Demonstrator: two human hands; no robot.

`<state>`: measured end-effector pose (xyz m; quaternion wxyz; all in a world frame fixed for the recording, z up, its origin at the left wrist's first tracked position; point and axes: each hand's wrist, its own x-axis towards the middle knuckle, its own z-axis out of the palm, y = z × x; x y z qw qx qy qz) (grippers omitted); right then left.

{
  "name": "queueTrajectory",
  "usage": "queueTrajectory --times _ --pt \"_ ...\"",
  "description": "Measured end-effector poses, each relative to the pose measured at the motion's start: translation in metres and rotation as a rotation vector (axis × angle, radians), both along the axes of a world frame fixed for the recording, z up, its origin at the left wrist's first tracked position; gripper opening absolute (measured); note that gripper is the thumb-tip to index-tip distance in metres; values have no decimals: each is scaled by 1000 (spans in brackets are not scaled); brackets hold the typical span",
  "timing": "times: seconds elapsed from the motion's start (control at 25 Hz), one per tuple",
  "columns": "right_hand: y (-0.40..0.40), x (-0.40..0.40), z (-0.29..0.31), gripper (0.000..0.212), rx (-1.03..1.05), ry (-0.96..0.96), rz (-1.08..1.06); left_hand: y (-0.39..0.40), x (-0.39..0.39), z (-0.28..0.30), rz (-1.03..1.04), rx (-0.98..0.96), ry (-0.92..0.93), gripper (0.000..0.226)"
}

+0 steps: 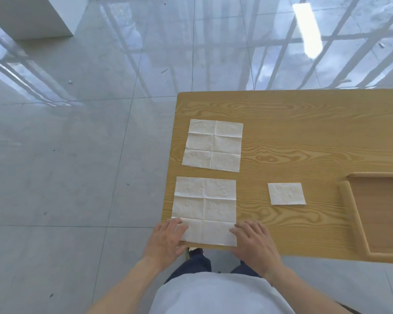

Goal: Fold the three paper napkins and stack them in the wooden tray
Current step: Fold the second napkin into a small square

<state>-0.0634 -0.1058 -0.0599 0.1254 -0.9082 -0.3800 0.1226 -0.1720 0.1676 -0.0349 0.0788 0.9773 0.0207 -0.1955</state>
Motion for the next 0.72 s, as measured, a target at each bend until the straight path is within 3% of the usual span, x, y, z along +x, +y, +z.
queueTrajectory --times 0.24,0.44,0.72 --pt "31 -26 -1 56 -23 51 21 14 -8 -7 -72 17 -48 50" --pt "30 -39 -13 50 33 -45 -27 11 -22 -21 -70 18 -200 33" --pt "15 -46 -15 35 110 -87 -67 12 -38 -27 -33 -83 -279 10"
